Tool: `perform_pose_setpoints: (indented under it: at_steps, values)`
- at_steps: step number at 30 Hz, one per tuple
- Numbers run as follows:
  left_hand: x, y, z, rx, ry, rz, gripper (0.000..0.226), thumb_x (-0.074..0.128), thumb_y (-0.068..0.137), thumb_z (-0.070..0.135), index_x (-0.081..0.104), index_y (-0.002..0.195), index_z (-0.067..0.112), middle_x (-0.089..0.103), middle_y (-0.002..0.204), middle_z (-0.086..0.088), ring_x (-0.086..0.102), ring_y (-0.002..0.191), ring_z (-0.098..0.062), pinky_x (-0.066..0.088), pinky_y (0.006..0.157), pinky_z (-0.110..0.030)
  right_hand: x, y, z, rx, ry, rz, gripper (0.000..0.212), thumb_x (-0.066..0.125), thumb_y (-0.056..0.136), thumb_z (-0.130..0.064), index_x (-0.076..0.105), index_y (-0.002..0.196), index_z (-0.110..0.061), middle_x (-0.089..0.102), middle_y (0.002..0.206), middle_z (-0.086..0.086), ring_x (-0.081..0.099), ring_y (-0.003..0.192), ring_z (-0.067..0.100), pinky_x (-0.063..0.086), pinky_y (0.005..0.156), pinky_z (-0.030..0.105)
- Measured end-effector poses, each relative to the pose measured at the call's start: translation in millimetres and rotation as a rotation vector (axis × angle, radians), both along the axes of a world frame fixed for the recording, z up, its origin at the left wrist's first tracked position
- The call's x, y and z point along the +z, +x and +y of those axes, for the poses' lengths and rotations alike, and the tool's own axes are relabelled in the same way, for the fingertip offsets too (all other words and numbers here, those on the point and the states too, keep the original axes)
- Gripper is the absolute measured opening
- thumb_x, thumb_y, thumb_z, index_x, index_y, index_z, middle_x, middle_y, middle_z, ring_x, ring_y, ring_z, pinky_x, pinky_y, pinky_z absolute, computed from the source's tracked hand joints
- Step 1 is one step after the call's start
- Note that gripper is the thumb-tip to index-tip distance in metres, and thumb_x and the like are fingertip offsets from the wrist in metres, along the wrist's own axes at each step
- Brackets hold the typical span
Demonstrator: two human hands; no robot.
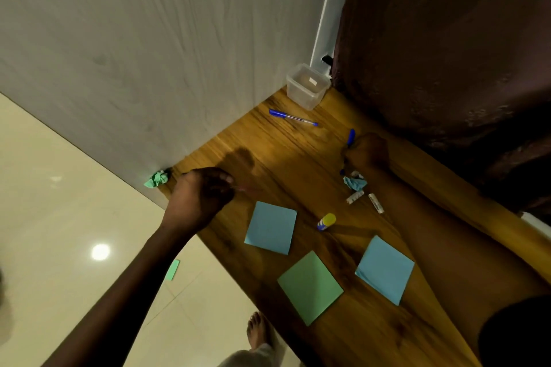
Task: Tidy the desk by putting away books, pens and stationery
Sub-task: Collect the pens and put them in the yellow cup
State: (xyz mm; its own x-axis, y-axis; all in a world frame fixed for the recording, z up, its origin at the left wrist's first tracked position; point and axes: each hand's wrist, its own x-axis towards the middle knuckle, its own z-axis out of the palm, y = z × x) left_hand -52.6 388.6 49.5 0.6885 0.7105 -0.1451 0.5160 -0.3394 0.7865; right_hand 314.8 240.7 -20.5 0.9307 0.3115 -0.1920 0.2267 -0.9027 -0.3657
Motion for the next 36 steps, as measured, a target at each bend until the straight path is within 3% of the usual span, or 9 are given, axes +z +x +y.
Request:
perform_pose_setpoints:
  at_steps: [2, 4, 7, 10, 13, 18, 30, 32, 36]
  values:
    - [6.3, 2.1, -2.5, 0.079, -0.083, -0.078, 0.018, 0.085, 0.08, 0.01, 0.077, 0.09, 0.022, 0.078, 0.083, 0.008, 0.072, 0.077, -0.001, 0.056, 0.067, -0.018, 8.5, -5.2, 2.1, 0.01, 0.054, 0.022, 0.037, 0.076, 0.082, -0.038, 0.075, 0.101, -0.006, 0.075, 0.104, 0.012, 0.072, 0.093, 0.031, 0.046, 0.066, 0.029]
    - [13.4, 2.6, -5.5, 0.109, -0.122, -0.166, 0.018, 0.086, 0.077, 0.007, 0.078, 0.089, 0.019, 0.078, 0.081, 0.004, 0.073, 0.074, -0.008, 0.057, 0.068, -0.024, 17.1, -15.9, 2.5, 0.022, 0.181, 0.074, 0.033, 0.076, 0.083, -0.038, 0.079, 0.089, -0.006, 0.076, 0.092, 0.009, 0.073, 0.087, 0.03, 0.052, 0.069, 0.032]
    - [25.9, 6.4, -17.3, 0.113, -0.175, -0.276, 0.018, 0.088, 0.075, 0.007, 0.077, 0.089, 0.014, 0.077, 0.081, 0.0, 0.072, 0.075, -0.011, 0.057, 0.069, -0.027, 28.0, -33.5, -9.2, 0.012, 0.468, 0.227, 0.031, 0.069, 0.065, -0.045, 0.075, 0.061, -0.015, 0.071, 0.062, 0.005, 0.07, 0.06, 0.025, 0.059, 0.063, 0.044]
    - [38.4, 19.5, -36.5, 0.094, -0.23, -0.382, 0.019, 0.089, 0.072, 0.005, 0.077, 0.086, 0.008, 0.078, 0.084, -0.003, 0.075, 0.081, -0.017, 0.06, 0.073, -0.03, 57.9, -65.4, -29.7, -0.106, 0.813, 0.469, 0.031, 0.073, 0.075, -0.023, 0.064, 0.048, -0.013, 0.053, 0.051, 0.005, 0.049, 0.045, 0.018, 0.04, 0.05, 0.031]
    - [49.5, 35.1, -60.5, 0.037, -0.257, -0.469, 0.016, 0.086, 0.072, -0.003, 0.075, 0.082, 0.003, 0.079, 0.087, -0.005, 0.075, 0.083, -0.017, 0.059, 0.074, -0.026, 89.1, -91.4, -57.7, -0.108, 0.961, 0.545, 0.031, 0.068, 0.091, 0.0, 0.061, 0.061, -0.006, 0.054, 0.061, 0.013, 0.052, 0.046, 0.015, 0.044, 0.049, 0.028]
    - [63.2, 63.8, -120.8, -0.082, -0.314, -0.536, 0.013, 0.085, 0.073, -0.004, 0.075, 0.082, -0.001, 0.079, 0.09, -0.006, 0.074, 0.085, -0.019, 0.061, 0.076, -0.029, 128.7, -125.4, -133.1, -0.152, 1.052, 0.533, 0.009, 0.072, 0.091, -0.002, 0.07, 0.089, 0.006, 0.069, 0.067, 0.01, 0.064, 0.055, 0.012, 0.056, 0.055, 0.021]
    - [73.0, 124.7, -309.5, -0.422, -0.383, -0.582, 0.007, 0.076, 0.086, -0.001, 0.077, 0.091, 0.002, 0.079, 0.102, -0.008, 0.075, 0.102, -0.017, 0.057, 0.076, -0.021, 150.1, -160.7, -354.7, -0.211, 1.03, 0.239, 0.012, 0.078, 0.089, -0.016, 0.077, 0.1, -0.01, 0.08, 0.088, 0.005, 0.078, 0.079, 0.021, 0.062, 0.07, 0.028]
    - [72.0, 131.6, -338.5, -0.47, -0.387, -0.572, 0.005, 0.075, 0.087, -0.001, 0.077, 0.09, 0.003, 0.078, 0.099, -0.012, 0.074, 0.104, -0.022, 0.06, 0.075, -0.028, 149.9, -164.3, -388.5, -0.241, 1.048, 0.199, 0.014, 0.078, 0.088, -0.013, 0.077, 0.101, -0.009, 0.08, 0.089, 0.006, 0.078, 0.08, 0.02, 0.061, 0.068, 0.024]
    - [72.3, 145.4, -397.0, -0.556, -0.449, -0.564, 0.014, 0.078, 0.085, -0.001, 0.076, 0.098, 0.001, 0.079, 0.087, -0.011, 0.075, 0.082, -0.019, 0.062, 0.073, -0.035, 152.2, -170.6, -454.8, -0.288, 1.098, 0.106, 0.014, 0.079, 0.087, -0.007, 0.076, 0.101, -0.003, 0.079, 0.089, 0.01, 0.077, 0.072, 0.013, 0.058, 0.062, 0.021]
